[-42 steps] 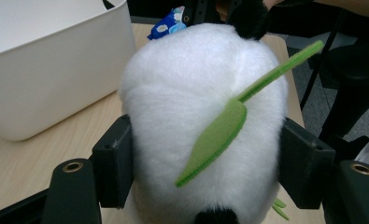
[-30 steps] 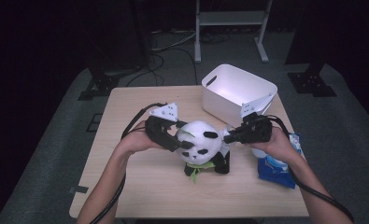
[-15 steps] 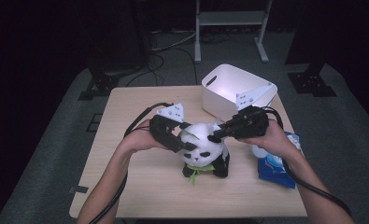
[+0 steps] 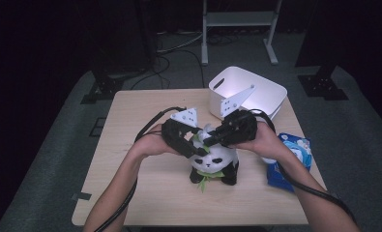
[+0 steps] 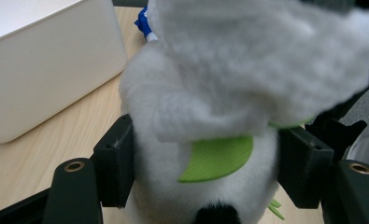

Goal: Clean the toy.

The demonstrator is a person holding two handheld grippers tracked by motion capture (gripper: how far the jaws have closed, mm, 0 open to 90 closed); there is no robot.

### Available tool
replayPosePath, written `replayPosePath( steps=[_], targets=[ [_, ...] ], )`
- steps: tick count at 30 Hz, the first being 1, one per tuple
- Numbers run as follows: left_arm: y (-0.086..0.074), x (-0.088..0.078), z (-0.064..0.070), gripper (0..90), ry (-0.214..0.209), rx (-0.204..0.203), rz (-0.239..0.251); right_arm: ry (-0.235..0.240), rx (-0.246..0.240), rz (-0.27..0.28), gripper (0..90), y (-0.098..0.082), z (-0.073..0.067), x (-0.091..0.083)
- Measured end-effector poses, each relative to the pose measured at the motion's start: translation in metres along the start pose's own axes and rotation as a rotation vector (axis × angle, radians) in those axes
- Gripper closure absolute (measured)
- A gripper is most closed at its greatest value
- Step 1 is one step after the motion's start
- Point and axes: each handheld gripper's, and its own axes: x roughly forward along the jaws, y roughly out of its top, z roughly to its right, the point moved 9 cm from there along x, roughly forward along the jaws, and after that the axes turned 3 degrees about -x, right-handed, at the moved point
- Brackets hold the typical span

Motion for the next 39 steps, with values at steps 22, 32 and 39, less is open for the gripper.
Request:
replayPosePath(
  steps=[22, 32, 39],
  targets=[
    [-0.008, -0.006, -0.006, 30.1, 0.004, -0.022, 0.033, -0.151, 0.165, -0.002, 80.2, -0.070, 0.026, -0.052],
    [-0.010, -0.007, -0.007, 29.5, 0.010, -0.028, 0.044, -0.243, 0.266, -0.039, 80.2, -0.125, 0.039, -0.078],
    [-0.011, -0.007, -0.005, 29.0, 0.017, -0.029, 0.049, -0.325, 0.370, -0.087, 80.0, -0.180, 0.053, -0.091]
  ],
)
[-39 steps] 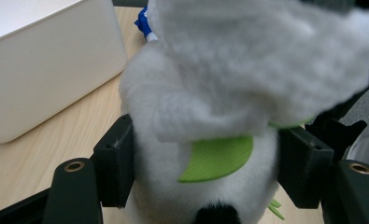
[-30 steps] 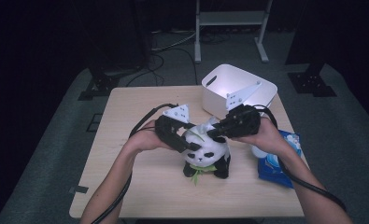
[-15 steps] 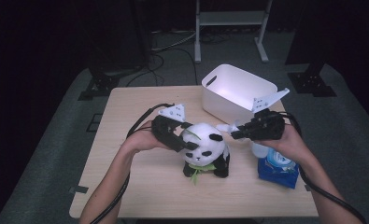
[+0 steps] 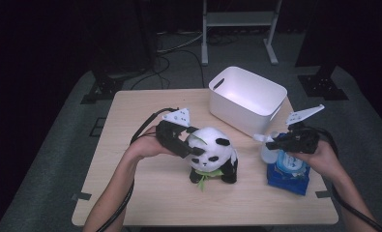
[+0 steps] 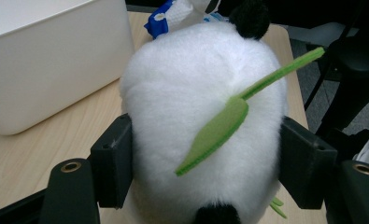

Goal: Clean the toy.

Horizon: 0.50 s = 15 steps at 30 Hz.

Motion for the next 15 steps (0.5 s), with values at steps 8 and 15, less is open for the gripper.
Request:
replayPosePath(
  steps=[8, 15],
  targets=[
    [0.000, 0.000, 0.002, 28.9, 0.005, -0.002, 0.002, -0.075, 0.065, -0.068, 77.8, -0.044, 0.024, 0.002],
    [-0.001, 0.000, 0.003, 28.6, 0.008, 0.003, -0.007, -0.112, 0.101, -0.105, 66.6, -0.073, 0.031, 0.007]
  ],
)
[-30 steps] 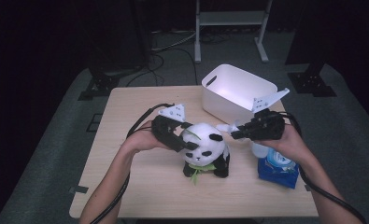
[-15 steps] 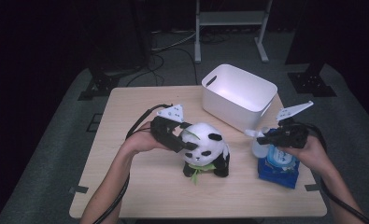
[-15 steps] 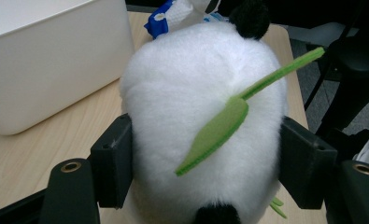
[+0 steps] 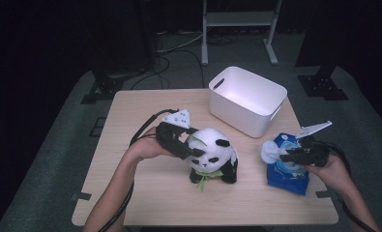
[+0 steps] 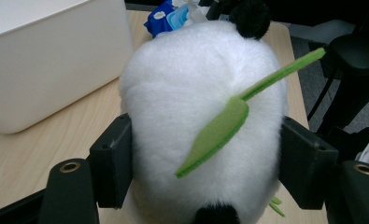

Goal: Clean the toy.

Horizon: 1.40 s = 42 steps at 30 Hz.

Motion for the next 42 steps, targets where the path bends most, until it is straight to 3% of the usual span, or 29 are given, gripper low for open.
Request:
replayPosePath(
  steps=[4, 14, 23, 30, 42],
  targets=[
    [0.000, 0.000, 0.000, 28.6, -0.002, 0.001, 0.001, -0.003, 0.021, 0.006, 55.5, -0.007, 0.003, -0.003],
    [0.002, 0.001, 0.000, 28.5, -0.001, 0.004, -0.009, -0.002, 0.029, 0.035, 48.7, -0.007, 0.001, -0.023],
    [0.002, 0.001, -0.003, 28.4, -0.003, -0.007, -0.006, 0.008, -0.045, 0.089, 46.2, 0.018, -0.015, -0.029],
    [0.001, 0.000, -0.002, 28.3, -0.002, -0.008, -0.004, 0.075, -0.103, 0.102, 45.3, 0.041, -0.035, -0.016],
    [-0.005, -0.006, -0.006, 28.3, 0.005, -0.025, 0.003, 0.201, -0.167, 0.116, 43.1, 0.070, -0.064, 0.021]
  ],
)
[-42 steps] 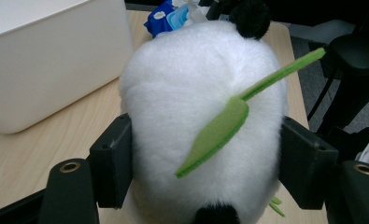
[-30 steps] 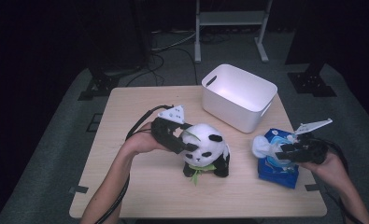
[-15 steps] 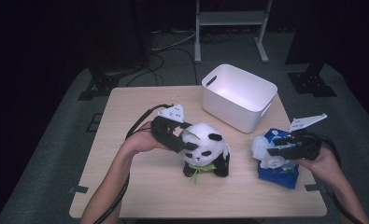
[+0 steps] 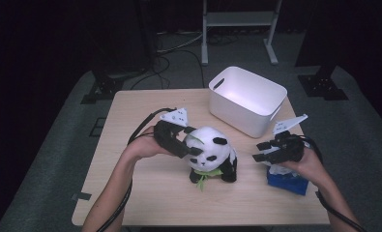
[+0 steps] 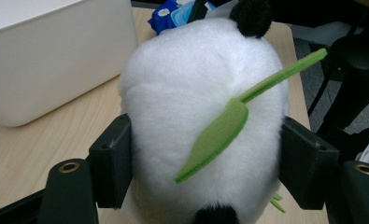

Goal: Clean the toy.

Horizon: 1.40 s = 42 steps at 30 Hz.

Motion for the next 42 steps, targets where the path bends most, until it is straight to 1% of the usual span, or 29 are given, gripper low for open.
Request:
replayPosePath(
  steps=[5, 10, 11, 12, 14, 16, 19, 21, 24, 26, 28, 32, 33, 36, 39, 42],
  targets=[
    [-0.006, -0.005, -0.002, 28.2, 0.005, -0.009, -0.001, 0.052, -0.022, 0.002, 42.6, 0.013, -0.008, 0.021],
    [-0.012, -0.012, -0.004, 28.0, 0.014, -0.021, -0.001, 0.084, -0.047, -0.023, 41.2, 0.023, -0.014, 0.042],
    [-0.016, -0.016, -0.006, 28.0, 0.017, -0.035, 0.004, 0.089, -0.050, -0.028, 40.8, 0.024, -0.014, 0.045],
    [-0.018, -0.017, -0.006, 27.9, 0.019, -0.034, 0.002, 0.098, -0.049, -0.026, 40.6, 0.027, -0.013, 0.050],
    [-0.022, -0.021, -0.007, 27.8, 0.022, -0.051, 0.008, 0.112, -0.044, -0.031, 40.4, 0.029, -0.014, 0.056],
    [-0.026, -0.024, -0.008, 27.8, 0.023, -0.056, 0.009, 0.131, -0.045, -0.033, 40.0, 0.032, -0.015, 0.062],
    [-0.034, -0.030, -0.010, 27.4, 0.036, -0.071, -0.002, 0.150, -0.052, -0.033, 39.6, 0.038, -0.018, 0.071],
    [-0.037, -0.033, -0.011, 27.1, 0.041, -0.084, -0.002, 0.167, -0.054, -0.020, 42.2, 0.043, -0.021, 0.073],
    [-0.042, -0.039, -0.012, 25.7, 0.044, -0.097, -0.016, 0.178, -0.059, -0.008, 45.0, 0.049, -0.023, 0.075],
    [-0.044, -0.041, -0.012, 23.9, 0.046, -0.102, -0.026, 0.173, -0.060, -0.007, 47.1, 0.052, -0.024, 0.076],
    [-0.045, -0.043, -0.011, 21.2, 0.047, -0.099, -0.029, 0.171, -0.068, -0.005, 49.6, 0.054, -0.026, 0.076],
    [-0.045, -0.046, -0.009, 17.1, 0.053, -0.092, -0.040, 0.161, -0.076, -0.029, 53.2, 0.056, -0.030, 0.079],
    [-0.045, -0.046, -0.008, 16.0, 0.053, -0.092, -0.040, 0.160, -0.082, -0.032, 53.7, 0.056, -0.031, 0.079],
    [-0.044, -0.047, -0.008, 11.5, 0.065, -0.086, -0.049, 0.160, -0.080, -0.042, 53.6, 0.057, -0.032, 0.080],
    [-0.044, -0.049, -0.007, 10.5, 0.067, -0.075, -0.059, 0.158, -0.081, -0.044, 54.2, 0.058, -0.032, 0.080],
    [-0.042, -0.051, -0.006, 10.1, 0.057, -0.068, -0.050, 0.153, -0.084, -0.051, 54.7, 0.059, -0.032, 0.080]
  ],
)
